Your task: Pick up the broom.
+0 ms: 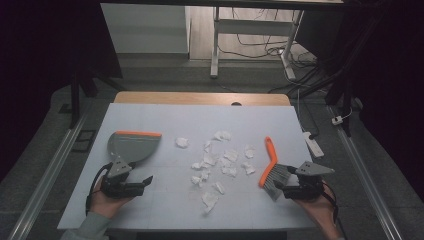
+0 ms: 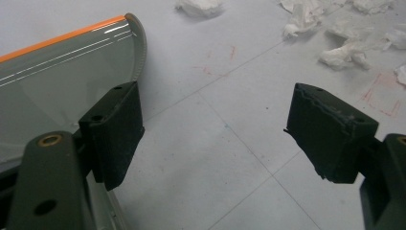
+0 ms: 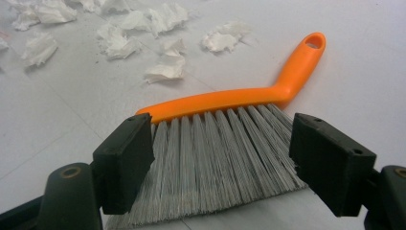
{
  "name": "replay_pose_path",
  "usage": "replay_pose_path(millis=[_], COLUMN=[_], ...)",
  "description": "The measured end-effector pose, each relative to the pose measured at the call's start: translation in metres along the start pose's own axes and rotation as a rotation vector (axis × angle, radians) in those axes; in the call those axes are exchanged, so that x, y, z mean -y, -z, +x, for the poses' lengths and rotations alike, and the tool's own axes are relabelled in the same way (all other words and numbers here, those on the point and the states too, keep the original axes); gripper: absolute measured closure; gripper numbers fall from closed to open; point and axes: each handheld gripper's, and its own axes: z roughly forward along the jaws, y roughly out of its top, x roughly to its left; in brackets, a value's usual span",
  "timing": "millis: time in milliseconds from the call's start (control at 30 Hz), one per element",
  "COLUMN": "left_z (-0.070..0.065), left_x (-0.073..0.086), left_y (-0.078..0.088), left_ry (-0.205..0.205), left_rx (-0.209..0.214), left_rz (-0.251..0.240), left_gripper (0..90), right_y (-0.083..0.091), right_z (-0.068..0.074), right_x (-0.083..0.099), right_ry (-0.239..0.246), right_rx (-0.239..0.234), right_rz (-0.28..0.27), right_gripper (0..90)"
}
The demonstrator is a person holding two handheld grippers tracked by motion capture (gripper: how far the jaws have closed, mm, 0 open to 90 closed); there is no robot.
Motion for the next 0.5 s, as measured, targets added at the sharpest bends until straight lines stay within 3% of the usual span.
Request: replay_pose_path(millis=[500], left_z=[-0.0015], left_x=[0.0002], left_y=[-0.0029], left_ry=[-0.001], left_rx=[0.002], left_rz=[0.015], left_gripper=[19.4], right_y=[0.0008], right_z=[0.0007], right_x=[0.0001], right_ry=[-0.001], right_rx=[0.005], right_rz=[-0.001], right_gripper=[23.9])
